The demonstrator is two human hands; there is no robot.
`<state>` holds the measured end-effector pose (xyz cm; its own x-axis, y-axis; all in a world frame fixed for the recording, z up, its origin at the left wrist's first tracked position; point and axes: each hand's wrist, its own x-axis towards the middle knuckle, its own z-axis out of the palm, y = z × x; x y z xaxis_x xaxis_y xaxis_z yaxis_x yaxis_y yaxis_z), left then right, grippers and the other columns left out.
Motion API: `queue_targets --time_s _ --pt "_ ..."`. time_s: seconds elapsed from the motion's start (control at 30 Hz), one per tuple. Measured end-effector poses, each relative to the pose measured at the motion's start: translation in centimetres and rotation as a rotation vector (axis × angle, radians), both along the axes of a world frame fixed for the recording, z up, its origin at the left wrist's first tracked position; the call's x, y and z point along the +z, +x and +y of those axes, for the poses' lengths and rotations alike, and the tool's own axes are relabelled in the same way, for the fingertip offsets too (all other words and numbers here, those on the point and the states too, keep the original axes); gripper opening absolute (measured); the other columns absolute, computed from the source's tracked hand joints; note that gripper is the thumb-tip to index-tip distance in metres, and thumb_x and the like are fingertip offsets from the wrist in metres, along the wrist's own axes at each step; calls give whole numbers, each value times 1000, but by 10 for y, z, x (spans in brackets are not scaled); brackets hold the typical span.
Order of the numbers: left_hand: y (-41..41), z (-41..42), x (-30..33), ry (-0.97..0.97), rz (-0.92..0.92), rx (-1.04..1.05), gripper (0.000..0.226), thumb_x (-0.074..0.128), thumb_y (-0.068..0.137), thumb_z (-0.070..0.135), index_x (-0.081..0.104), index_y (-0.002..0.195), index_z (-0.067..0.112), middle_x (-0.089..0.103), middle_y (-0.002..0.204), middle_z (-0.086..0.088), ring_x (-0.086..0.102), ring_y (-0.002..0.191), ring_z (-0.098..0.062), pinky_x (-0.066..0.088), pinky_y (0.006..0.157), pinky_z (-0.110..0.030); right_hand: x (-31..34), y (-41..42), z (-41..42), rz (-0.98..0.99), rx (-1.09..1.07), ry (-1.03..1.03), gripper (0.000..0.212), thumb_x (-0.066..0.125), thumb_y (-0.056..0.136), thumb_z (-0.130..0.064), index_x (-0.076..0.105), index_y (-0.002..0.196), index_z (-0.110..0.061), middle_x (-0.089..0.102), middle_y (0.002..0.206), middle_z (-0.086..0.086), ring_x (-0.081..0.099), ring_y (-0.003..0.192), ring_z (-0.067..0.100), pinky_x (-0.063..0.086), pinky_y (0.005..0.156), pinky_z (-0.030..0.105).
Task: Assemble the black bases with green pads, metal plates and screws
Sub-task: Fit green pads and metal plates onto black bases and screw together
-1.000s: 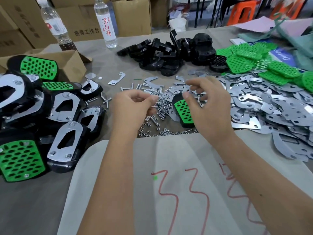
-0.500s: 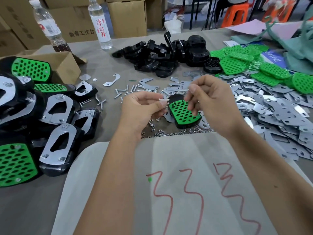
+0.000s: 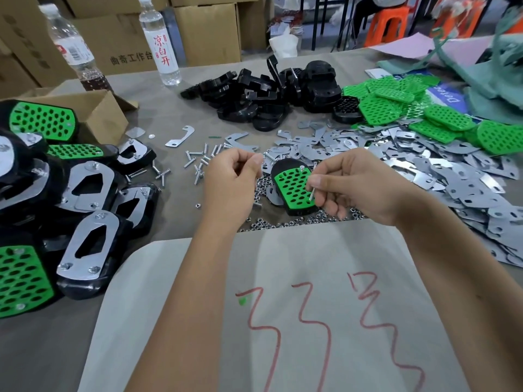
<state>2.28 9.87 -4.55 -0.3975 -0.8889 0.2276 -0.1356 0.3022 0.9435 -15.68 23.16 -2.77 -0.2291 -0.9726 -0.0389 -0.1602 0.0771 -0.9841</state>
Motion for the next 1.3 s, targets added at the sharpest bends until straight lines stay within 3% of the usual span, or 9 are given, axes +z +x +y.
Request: queue_targets --time_s 0.17,0.63,0.7,0.77,0.87,0.93,1.07,1.2,1.3 --pt "-13 7 0 56 84 -81 19 60 102 15 65 84 15 64 62 12 54 53 -4 45 52 -19 2 3 1 21 26 15 16 63 100 -3 70 86 2 69 65 12 59 45 14 46 41 20" --pt "-26 7 -1 116 20 -51 17 66 99 11 69 83 6 69 69 0 56 52 -5 47 52 -20 1 8 1 145 19 124 20 74 96 -18 72 78 -9 72 65 14 54 38 18 39 39 22" --pt "-28 6 1 86 -24 -53 18 67 98 12 70 81 9 69 68 -3 56 50 -6 46 50 -20 -1 8 0 175 -122 24 27 78 93 -30 69 74 -12 65 56 7 46 36 16 35 39 21" --pt "-30 6 3 76 -67 -49 20 68 98 12 69 78 12 69 66 -2 56 49 -5 45 49 -19 -2 7 -4 349 -360 -93 42 76 88 -54 65 75 -15 54 52 -2 41 43 12 34 47 25" --pt "-32 4 5 133 -81 -9 28 68 99 14 68 71 12 67 59 1 55 46 -4 45 48 -19 0 19 -8 710 -471 62 81 54 61 -96 57 99 -24 59 76 -10 55 70 11 40 62 35" --pt "-32 3 6 220 -57 -9 30 67 99 13 67 69 10 63 51 6 51 42 -3 43 45 -17 -2 33 -11 938 -383 206 102 43 48 -104 47 114 -26 60 96 -10 60 87 18 41 68 37" --pt "-31 6 6 236 -52 -31 26 67 99 10 67 73 9 64 52 8 53 44 -3 41 44 -16 -15 48 -22 1182 -330 212 99 64 59 -91 40 124 -20 66 111 1 68 96 30 45 67 38" --pt "-28 8 6 244 10 -1 25 64 100 6 67 75 8 65 57 7 54 47 -1 42 46 -15 -20 46 -22 1098 -427 -15 83 71 71 -66 40 132 -18 65 111 2 65 90 30 42 66 36" --pt "-23 9 7 352 109 -33 28 61 101 5 65 74 8 62 55 7 50 47 -4 39 46 -17 -24 44 -22 1059 -430 -178 86 77 71 -55 40 139 -17 63 124 2 61 106 27 37 75 31"
